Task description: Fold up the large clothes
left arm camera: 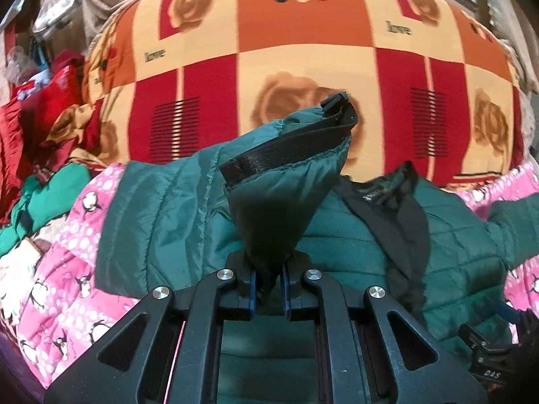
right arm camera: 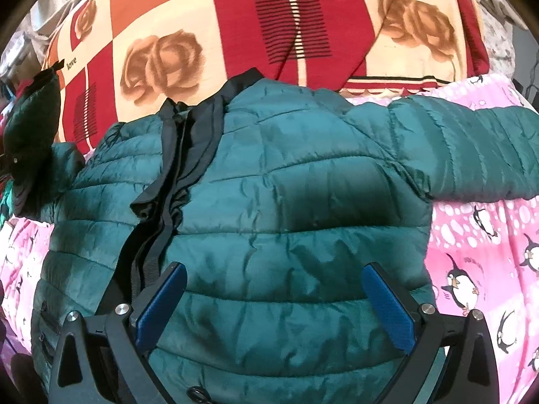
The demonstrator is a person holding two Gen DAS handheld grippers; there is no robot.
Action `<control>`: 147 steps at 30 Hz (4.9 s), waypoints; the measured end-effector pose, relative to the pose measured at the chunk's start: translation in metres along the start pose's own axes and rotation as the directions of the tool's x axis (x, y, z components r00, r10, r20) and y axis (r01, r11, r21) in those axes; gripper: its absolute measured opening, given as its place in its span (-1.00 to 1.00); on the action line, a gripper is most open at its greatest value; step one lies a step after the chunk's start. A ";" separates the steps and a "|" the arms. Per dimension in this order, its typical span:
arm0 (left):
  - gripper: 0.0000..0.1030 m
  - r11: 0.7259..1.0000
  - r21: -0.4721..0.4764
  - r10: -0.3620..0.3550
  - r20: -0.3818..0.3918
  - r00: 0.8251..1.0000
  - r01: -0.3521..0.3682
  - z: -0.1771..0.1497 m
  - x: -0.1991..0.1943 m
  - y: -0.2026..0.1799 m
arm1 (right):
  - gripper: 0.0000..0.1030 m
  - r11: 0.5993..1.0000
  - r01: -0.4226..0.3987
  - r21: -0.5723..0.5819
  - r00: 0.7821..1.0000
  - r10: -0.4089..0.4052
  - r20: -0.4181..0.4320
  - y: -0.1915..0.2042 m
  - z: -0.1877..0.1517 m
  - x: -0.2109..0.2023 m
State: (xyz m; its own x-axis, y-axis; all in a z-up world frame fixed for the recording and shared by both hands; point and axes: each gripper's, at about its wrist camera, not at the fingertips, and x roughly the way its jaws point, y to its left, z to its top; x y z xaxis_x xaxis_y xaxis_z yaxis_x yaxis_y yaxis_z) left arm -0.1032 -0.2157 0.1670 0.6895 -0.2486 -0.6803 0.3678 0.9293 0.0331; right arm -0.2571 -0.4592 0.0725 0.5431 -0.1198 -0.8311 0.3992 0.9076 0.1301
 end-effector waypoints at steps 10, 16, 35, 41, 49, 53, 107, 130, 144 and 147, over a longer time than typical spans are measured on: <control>-0.81 0.993 0.060 -0.100 -0.032 0.994 0.102 -0.002 0.003 -0.055 | 1.00 0.999 0.039 0.020 0.999 -0.039 0.000 -0.021 0.000 -0.003; -0.81 0.983 0.056 -0.167 -0.087 0.982 0.173 -0.004 0.017 -0.083 | 1.00 0.997 0.071 0.016 0.997 -0.071 -0.009 -0.030 0.005 0.005; -0.81 0.957 0.009 -0.281 -0.199 0.939 0.289 -0.019 0.070 -0.136 | 1.00 0.992 0.125 0.012 0.991 -0.125 -0.050 -0.051 0.013 0.036; -0.80 0.948 -0.001 -0.313 -0.202 0.928 0.319 -0.019 0.069 -0.136 | 1.00 0.993 0.114 0.033 0.992 -0.112 -0.063 -0.054 0.014 0.039; 0.34 0.892 -0.103 -0.452 -0.225 0.863 0.440 -0.011 0.048 -0.118 | 1.00 0.993 0.112 0.046 0.992 -0.109 -0.060 -0.055 0.014 0.042; 0.35 0.900 -0.060 -0.434 -0.205 0.877 0.431 0.002 0.017 -0.089 | 1.00 0.992 0.112 0.050 0.992 -0.109 -0.066 -0.055 0.011 0.037; 0.38 0.978 -0.208 -0.054 -0.165 0.985 0.019 -0.023 0.057 0.105 | 0.82 0.976 -0.187 0.115 0.982 0.189 -0.001 0.042 0.073 0.063; 0.37 0.975 -0.223 -0.047 -0.166 0.985 0.009 -0.024 0.050 0.113 | -0.63 0.994 0.106 0.021 0.981 -0.108 0.163 -0.012 0.091 0.036; 0.37 0.985 -0.169 -0.060 -0.159 0.985 0.033 0.004 0.077 0.060 | 0.41 0.984 0.175 -0.036 0.958 -0.162 0.235 -0.002 0.094 -0.009; 0.37 0.987 -0.157 -0.046 -0.172 0.984 0.019 0.005 0.090 0.053 | 0.41 0.993 0.109 -0.039 0.964 -0.096 0.249 0.000 0.100 -0.012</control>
State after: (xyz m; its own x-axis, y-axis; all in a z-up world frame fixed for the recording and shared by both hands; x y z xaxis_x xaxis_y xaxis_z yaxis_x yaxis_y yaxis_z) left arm -0.0191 -0.1901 0.1111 0.5546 -0.2402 -0.7967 0.2782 0.9558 -0.0945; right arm -0.1900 -0.4984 0.1367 0.6692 -0.3031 -0.6785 0.4273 0.9039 0.0176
